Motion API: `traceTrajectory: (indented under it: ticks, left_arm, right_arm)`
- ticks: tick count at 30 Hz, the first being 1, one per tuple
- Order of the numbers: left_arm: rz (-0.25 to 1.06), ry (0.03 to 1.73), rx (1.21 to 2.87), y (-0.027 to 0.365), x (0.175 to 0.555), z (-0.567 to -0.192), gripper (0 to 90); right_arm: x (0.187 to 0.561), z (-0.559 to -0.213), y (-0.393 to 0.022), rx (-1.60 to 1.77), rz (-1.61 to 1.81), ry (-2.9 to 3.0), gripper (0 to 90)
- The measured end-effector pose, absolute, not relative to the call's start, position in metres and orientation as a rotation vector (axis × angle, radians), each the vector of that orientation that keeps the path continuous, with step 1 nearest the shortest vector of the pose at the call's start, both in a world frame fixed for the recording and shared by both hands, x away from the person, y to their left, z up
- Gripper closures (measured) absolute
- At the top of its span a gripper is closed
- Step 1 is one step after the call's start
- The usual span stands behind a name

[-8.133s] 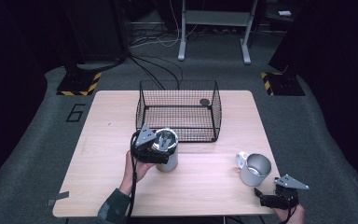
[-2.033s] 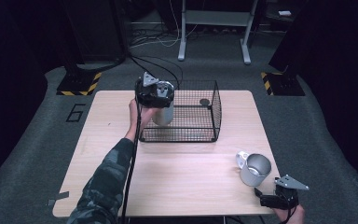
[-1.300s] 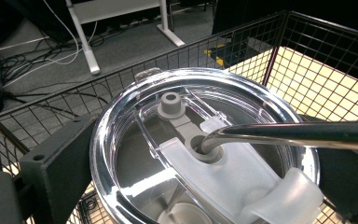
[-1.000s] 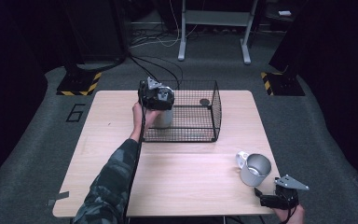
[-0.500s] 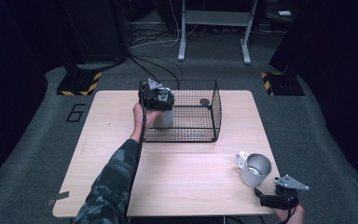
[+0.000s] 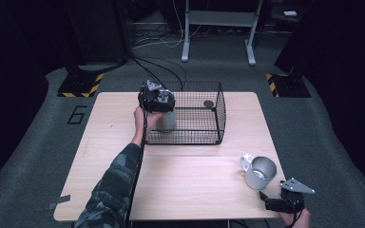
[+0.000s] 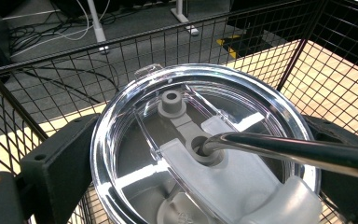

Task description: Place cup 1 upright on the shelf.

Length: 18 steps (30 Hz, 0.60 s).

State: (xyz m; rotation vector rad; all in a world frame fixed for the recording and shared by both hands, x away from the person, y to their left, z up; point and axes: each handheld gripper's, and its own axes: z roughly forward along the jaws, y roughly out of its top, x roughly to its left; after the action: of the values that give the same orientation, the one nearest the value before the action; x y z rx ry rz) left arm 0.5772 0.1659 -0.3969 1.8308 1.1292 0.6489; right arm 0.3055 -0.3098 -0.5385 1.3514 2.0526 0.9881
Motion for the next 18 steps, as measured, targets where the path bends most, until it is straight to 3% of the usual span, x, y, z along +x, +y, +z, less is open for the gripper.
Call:
traceTrajectory:
  ticks: [18]
  left_arm:
    - [0.653, 1.089, 1.808, 0.174, 0.567, -0.382, 0.0]
  right_arm:
    - [0.306, -0.538, -0.31, 1.346, 0.986, 2.055, 0.3]
